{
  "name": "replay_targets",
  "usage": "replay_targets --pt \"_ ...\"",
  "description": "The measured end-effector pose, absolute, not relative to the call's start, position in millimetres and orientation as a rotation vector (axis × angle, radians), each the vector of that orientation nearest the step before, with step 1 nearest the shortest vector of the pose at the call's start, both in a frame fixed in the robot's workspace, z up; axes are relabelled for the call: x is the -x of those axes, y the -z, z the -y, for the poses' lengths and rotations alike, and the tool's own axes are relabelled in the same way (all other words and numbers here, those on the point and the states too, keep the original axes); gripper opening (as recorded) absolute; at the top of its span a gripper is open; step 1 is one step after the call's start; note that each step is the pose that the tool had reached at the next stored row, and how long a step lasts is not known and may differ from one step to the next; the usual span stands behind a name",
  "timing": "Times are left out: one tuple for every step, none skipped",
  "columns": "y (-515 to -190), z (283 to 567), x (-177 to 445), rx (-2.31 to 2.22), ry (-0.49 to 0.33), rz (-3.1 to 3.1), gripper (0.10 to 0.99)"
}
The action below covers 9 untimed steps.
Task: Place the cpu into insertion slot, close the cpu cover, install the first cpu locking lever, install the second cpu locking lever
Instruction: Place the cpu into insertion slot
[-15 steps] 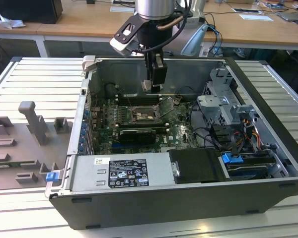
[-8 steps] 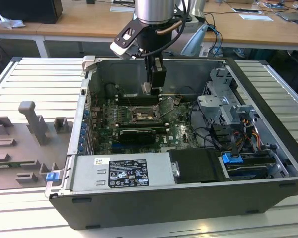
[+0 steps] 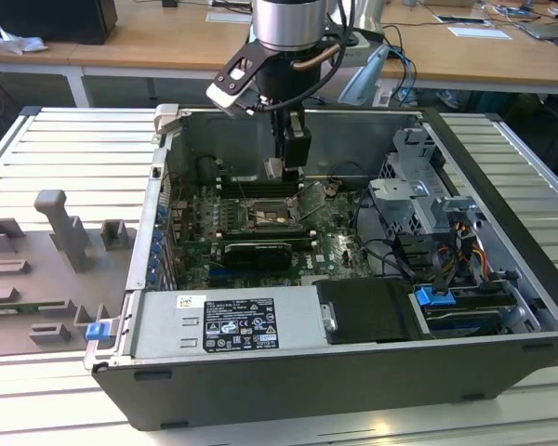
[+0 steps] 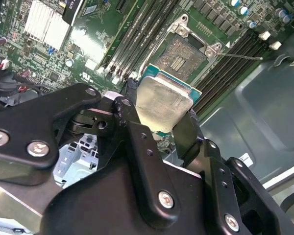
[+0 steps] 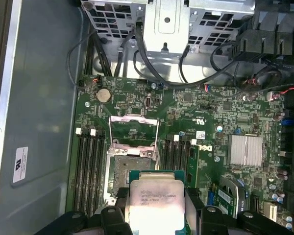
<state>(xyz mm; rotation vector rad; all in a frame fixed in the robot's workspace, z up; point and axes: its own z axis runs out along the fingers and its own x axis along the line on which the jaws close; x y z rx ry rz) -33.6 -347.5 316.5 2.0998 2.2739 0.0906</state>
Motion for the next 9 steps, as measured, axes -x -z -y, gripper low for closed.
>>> replay_targets --pt "-315.5 347.5 33.6 -2.100 -0.090 -2.274 0.537" --pt "-313.9 347.4 33.6 -2.100 -0.090 -2.274 0.537" --pt "-312.5 347.4 33.6 -2.100 -0.091 -2.274 0.537" --pt "-310.8 347.5 33.7 -2.100 -0.090 -2.274 0.537" --pt "-309.2 347.5 33.6 -2.100 -0.090 -2.274 0.537" --pt "-306.6 347.5 33.6 -2.100 -0.090 -2.274 0.537" --pt "-302.9 347.4 33.6 -2.100 -0.091 -2.274 0.537" --pt "-299.9 347.4 33.6 -2.100 -0.090 -2.274 0.537" --pt "-298.3 347.4 33.6 -2.100 -0.090 -2.273 0.537"
